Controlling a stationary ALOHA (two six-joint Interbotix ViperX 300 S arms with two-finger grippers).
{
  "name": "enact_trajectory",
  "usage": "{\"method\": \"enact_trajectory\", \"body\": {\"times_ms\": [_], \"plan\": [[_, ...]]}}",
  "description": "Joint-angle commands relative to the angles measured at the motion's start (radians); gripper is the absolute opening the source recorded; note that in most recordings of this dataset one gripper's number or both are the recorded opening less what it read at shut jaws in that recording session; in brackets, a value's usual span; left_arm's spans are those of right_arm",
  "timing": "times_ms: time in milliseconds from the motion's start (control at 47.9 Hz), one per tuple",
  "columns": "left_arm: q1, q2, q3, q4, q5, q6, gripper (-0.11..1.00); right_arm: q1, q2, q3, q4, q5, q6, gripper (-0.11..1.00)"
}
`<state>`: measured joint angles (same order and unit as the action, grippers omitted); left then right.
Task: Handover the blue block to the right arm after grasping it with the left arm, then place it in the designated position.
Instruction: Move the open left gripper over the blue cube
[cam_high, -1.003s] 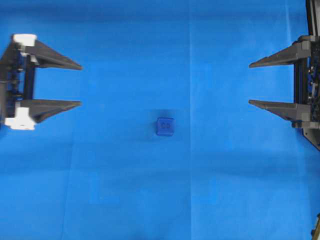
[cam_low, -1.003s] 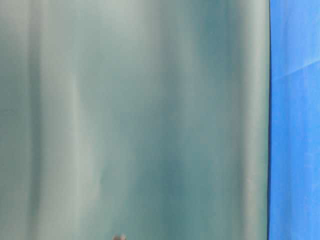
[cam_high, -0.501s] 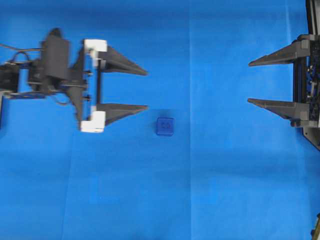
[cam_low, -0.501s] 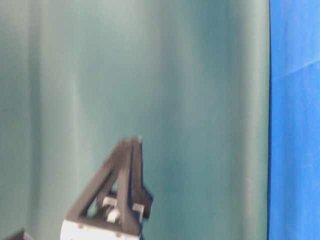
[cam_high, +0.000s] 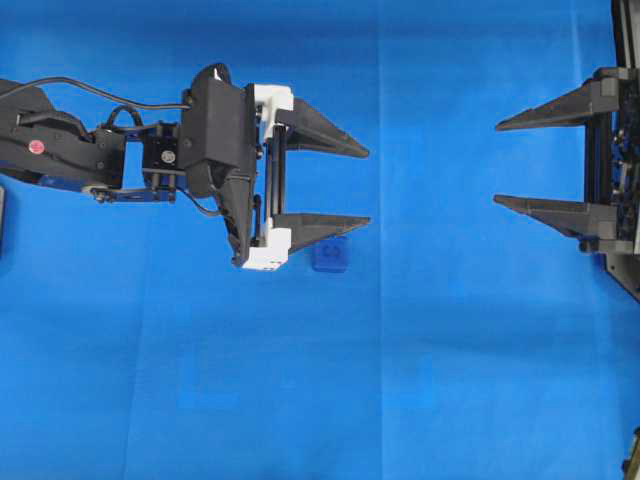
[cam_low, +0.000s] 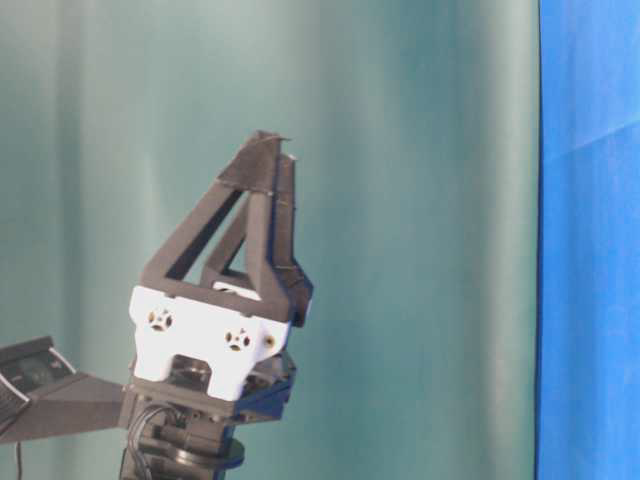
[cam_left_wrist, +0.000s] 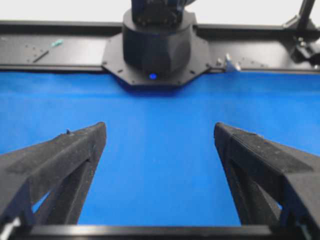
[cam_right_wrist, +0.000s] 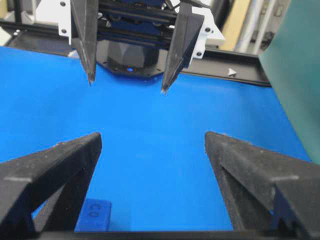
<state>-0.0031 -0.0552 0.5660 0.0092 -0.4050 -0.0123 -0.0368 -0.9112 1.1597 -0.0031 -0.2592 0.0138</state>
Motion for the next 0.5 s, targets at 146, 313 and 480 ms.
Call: {"method": "enact_trajectory", "body": {"times_ms": [146, 313, 480], "plan": [[-0.002, -0.011, -0.035, 0.002, 0.057, -0.015, 0.93, -0.006, 0.008, -0.025, 0.000, -0.012, 0.002, 0.97], [-0.014, 0.005, -0.097, 0.003, 0.247, -0.029, 0.93, -0.008, 0.009, -0.025, -0.002, -0.012, 0.002, 0.97], [-0.015, 0.051, -0.196, 0.003, 0.486, -0.051, 0.93, -0.009, 0.011, -0.025, -0.002, -0.009, 0.000, 0.97]]}}
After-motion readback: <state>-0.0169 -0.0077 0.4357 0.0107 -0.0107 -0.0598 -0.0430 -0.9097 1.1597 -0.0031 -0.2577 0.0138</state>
